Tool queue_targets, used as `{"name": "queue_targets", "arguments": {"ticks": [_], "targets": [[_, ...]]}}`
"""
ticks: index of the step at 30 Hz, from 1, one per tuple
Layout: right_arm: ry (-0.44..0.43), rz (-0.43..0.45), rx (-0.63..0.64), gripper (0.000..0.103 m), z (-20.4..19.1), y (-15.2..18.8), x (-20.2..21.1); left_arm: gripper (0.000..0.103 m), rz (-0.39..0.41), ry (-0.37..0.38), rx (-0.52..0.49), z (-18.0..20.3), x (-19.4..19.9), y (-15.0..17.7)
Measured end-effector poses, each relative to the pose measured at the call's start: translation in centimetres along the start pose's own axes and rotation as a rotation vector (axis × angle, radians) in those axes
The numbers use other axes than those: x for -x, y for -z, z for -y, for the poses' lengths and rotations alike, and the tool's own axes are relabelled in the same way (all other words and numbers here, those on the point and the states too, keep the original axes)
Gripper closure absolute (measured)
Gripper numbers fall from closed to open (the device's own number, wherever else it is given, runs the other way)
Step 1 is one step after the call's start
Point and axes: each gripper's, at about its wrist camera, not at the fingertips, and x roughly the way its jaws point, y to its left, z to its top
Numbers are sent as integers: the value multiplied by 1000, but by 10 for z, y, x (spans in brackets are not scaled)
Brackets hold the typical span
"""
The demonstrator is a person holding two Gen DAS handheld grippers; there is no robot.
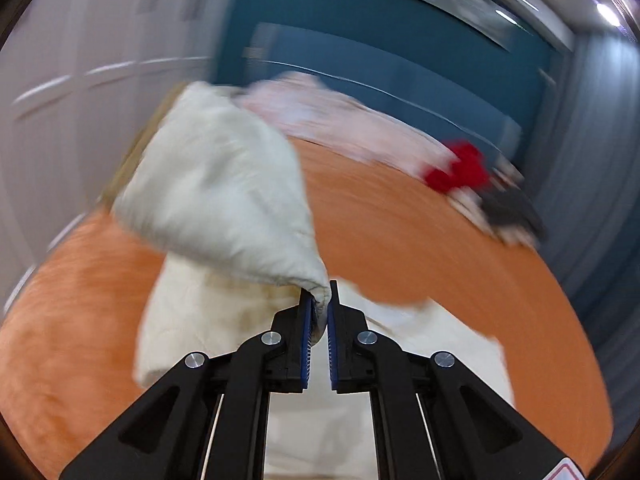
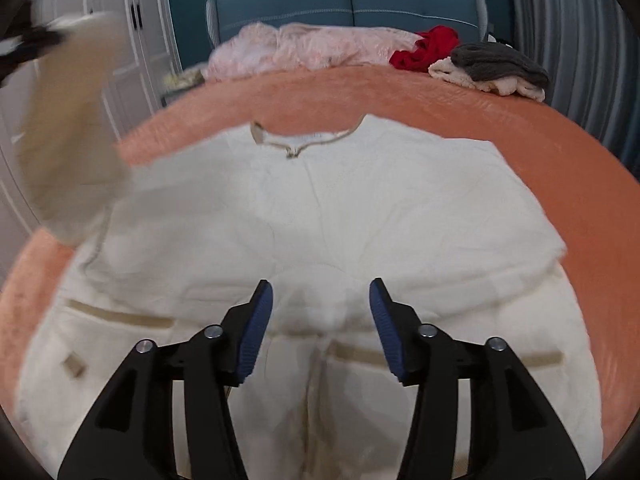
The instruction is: Fold large clothes
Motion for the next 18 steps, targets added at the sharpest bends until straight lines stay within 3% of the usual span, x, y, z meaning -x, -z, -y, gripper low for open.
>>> {"name": "queue_targets", "arguments": {"ticks": [3,5,8,12,18], "targets": [[-12,15,-18,44,21,7,26,87,-120,107,-50,76,-30,47],[-18,16,-45,39,40,12,40,70,-189,154,-9,92,-47,74],[-17,12,-85,35,67,17,54,64,-269,180,74,95,-63,114],[-42,24,-175,29,100,4,56,64,-312,191,198,57,-74,122],[-112,16,-313,25,123,-39,17,64,-265,32,424,-63,-59,110]]}}
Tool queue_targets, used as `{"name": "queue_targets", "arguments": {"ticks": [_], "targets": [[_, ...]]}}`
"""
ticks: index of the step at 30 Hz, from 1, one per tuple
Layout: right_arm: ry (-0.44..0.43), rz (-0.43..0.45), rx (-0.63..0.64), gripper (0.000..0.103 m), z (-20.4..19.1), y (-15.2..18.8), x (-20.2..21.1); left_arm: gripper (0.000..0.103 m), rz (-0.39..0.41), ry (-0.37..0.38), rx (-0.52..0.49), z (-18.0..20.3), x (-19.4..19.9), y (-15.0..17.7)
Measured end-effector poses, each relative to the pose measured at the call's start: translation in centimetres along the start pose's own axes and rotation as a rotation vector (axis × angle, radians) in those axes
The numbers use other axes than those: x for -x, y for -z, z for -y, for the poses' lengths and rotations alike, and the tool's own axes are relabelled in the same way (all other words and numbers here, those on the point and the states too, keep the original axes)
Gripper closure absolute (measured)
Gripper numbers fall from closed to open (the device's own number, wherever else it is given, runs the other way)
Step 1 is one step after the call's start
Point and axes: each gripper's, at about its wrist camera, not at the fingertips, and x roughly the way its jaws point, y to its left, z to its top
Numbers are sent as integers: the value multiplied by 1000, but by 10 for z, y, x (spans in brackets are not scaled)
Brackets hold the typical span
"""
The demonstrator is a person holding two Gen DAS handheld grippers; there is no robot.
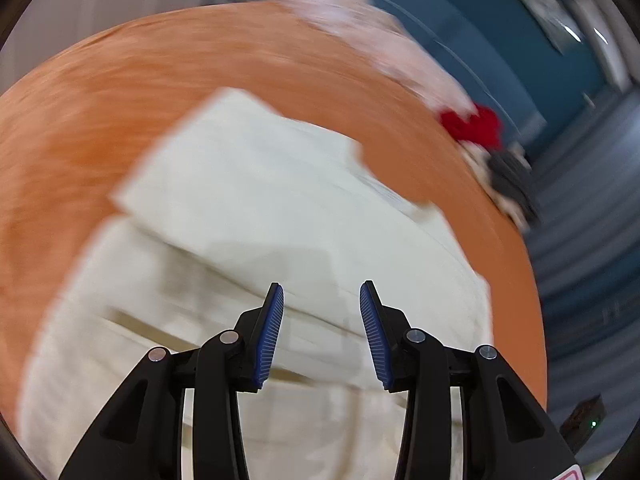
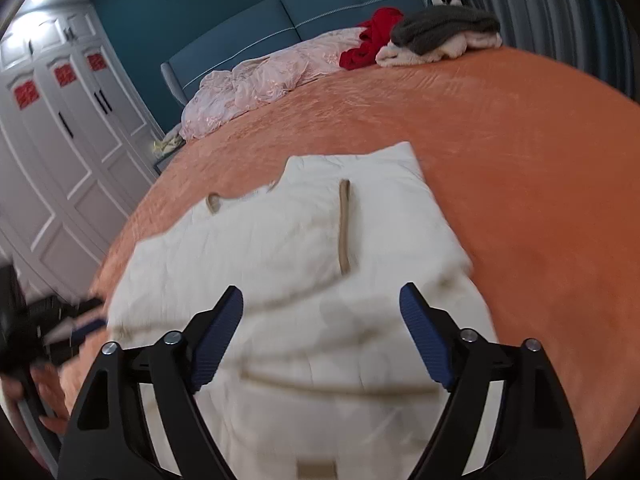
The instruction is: Fold large clothes
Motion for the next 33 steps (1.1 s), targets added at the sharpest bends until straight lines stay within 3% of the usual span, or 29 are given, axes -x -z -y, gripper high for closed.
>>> {"name": "queue_targets", "arguments": {"ticks": [3,8,9,11,12,15,18,20,23,25,33], "targets": [[10,-20,-36,25,0,-16,-28,64,24,-23,144,-51,5,-24],[-20,-117,-146,25,7,-21,-74,64,0,-62,247,-93,-5,-31],[-31,-129,-178,33,9,-18,-79,64,-10,-63,258,-103,-6,-32],[-48,-132,-199,62,10,-14,-80,64,-18,-48,274,-103,-14,-31],[-62,-125,-189,88,7,-13,-74,65,-9,-49,270,-101,-15,-33],[-113,-14,-110,90,-6,-21,-34,81,1,-62,225,-96,-18,-42],[-64,77,40,90,-21,-18,9,92,-7,-72,186,-96,-27,-44],[28,39,143,90,-26,-3,4,95,-11,-97,142,-94,-35,-38],[131,-64,198,90,-15,22,-28,95,11,-152,83,-91,-42,-25],[149,-101,190,90,-7,35,-42,95,31,-182,39,-87,-45,-18],[197,-93,233,89,-9,50,-52,89,113,-281,-113,-76,-59,2]]}}
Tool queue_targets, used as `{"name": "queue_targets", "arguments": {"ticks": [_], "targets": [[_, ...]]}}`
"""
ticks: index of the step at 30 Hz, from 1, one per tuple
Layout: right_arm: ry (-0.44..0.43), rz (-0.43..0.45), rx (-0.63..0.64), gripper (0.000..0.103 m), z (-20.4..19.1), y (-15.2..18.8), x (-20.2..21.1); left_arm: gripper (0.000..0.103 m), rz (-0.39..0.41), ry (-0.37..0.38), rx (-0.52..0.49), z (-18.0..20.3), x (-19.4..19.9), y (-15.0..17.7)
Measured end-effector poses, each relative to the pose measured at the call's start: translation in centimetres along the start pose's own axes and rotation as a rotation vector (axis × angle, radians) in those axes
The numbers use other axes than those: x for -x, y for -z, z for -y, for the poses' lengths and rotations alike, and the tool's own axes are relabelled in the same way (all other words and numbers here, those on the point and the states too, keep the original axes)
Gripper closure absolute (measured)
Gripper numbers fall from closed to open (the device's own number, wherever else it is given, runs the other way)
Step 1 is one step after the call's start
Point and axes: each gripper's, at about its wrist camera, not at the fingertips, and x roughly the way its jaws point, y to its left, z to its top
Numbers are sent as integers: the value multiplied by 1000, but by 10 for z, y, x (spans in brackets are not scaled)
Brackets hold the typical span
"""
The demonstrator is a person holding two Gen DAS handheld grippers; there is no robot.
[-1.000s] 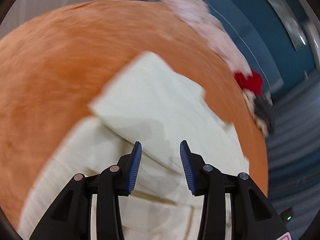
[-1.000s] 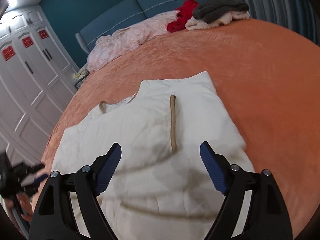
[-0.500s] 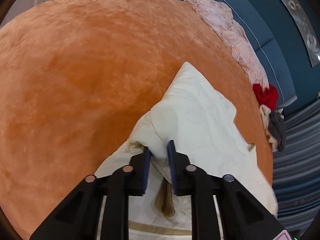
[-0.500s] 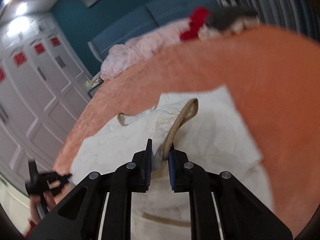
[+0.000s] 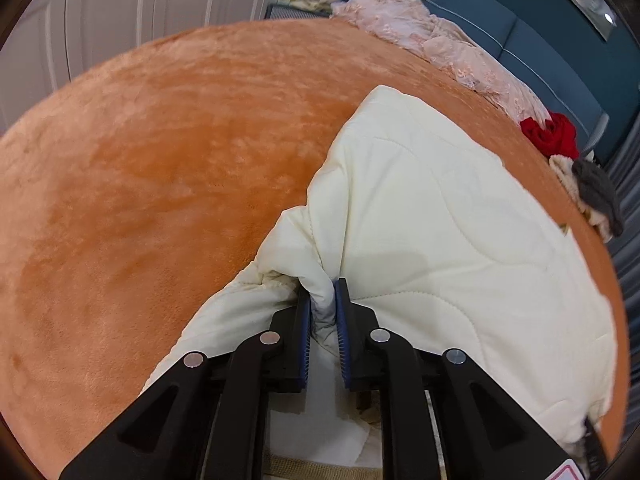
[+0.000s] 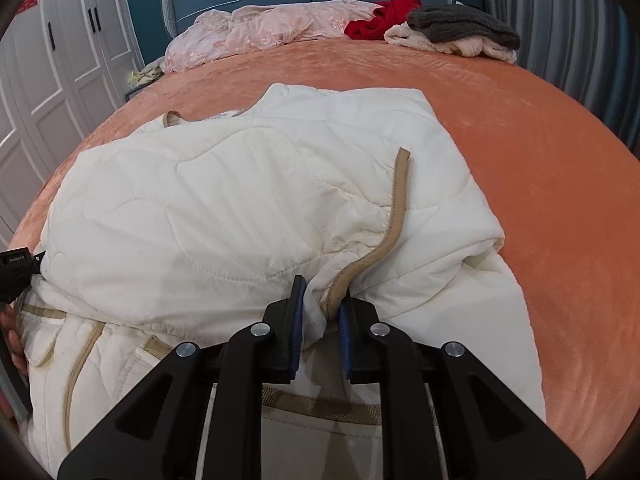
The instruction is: Fold large clothes
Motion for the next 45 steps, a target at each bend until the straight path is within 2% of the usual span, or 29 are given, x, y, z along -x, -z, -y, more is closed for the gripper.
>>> {"name": "queue_targets", "arguments": {"ticks": [3,5,7,8,10,13,18,20,24,28,33,37,39,40,41,45], "targets": [[-33,-4,-27,87,5,-1,0,89,13,0,-1,-2,2,0],[-52,-18,-50,81,10,-7,8,87,5,17,23,-8,7,-3],[-38,-8,-68,47,12,-9,24,86,-26,33,32,-13,19,-9],[-35,34,-81,42,16,-12,40,86,-35,55,34,-18,29,-14],[-42,82,-79,42,16,-19,56,86,-32,104,32,-24,46,-24],[-84,132,-56,42,5,-45,68,86,19,127,21,-25,68,-52],[-229,125,16,42,-49,-106,36,86,24,164,12,2,53,-105],[-285,94,50,42,-79,-125,11,86,17,152,-31,25,33,-122],[-334,18,98,47,-129,-154,-42,86,-26,153,-87,60,-6,-138],[-380,-60,87,47,-166,-176,-93,86,-44,135,-91,73,-40,-145],[-325,-127,79,47,-185,-187,-151,86,-75,108,-75,70,-86,-142],[-306,-177,61,46,-186,-189,-186,86,-58,93,-102,66,-107,-130],[-336,-179,50,57,-187,-187,-194,86,-23,92,-106,64,-111,-123],[-355,-173,62,86,-189,-186,-195,86,-11,89,-110,64,-112,-121],[-389,-182,76,101,-190,-184,-197,86,0,84,-116,65,-112,-119],[-386,-97,83,102,-186,-180,-187,86,33,97,-108,62,-112,-114]]}}
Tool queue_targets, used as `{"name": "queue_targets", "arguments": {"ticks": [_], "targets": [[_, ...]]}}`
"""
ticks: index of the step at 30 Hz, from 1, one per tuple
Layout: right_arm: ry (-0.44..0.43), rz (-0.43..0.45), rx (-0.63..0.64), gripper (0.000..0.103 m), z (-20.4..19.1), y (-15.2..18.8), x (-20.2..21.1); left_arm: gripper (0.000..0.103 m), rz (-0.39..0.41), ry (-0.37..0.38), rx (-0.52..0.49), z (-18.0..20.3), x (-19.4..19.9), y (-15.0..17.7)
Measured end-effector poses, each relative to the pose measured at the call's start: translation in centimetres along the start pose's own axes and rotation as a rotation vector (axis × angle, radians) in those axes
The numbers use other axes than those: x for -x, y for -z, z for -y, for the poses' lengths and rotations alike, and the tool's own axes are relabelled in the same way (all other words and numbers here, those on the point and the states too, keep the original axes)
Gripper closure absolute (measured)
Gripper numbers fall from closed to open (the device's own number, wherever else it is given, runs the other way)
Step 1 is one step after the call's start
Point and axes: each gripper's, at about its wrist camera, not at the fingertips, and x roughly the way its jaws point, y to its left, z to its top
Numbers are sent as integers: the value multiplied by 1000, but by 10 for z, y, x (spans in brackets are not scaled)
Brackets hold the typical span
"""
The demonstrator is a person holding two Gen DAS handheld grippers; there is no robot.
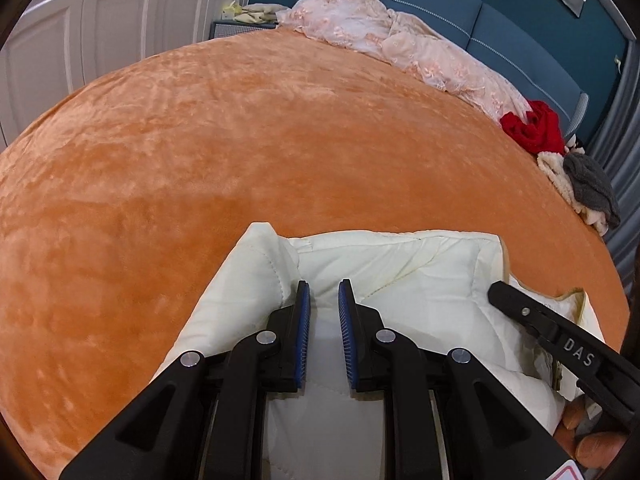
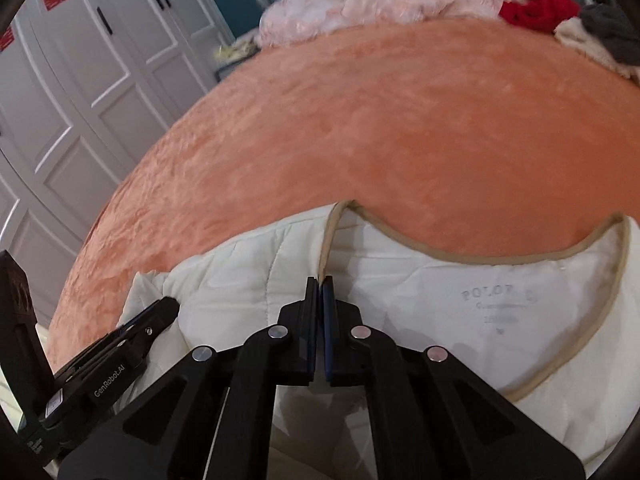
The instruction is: Fold large clothes
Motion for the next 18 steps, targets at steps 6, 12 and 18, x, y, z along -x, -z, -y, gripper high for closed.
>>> {"name": "queue_targets", "arguments": {"ticks": [6,12,18], "targets": [[15,10,-68,102,14,7,-8,85,11,-9,-2,0,-3,2],[143,136,-128,94,27,3,48,86,-20,-61,-34,8,4,-6],[191,266,-257,71,121,16,147,79,19,45,-184,69,57,-17]]}}
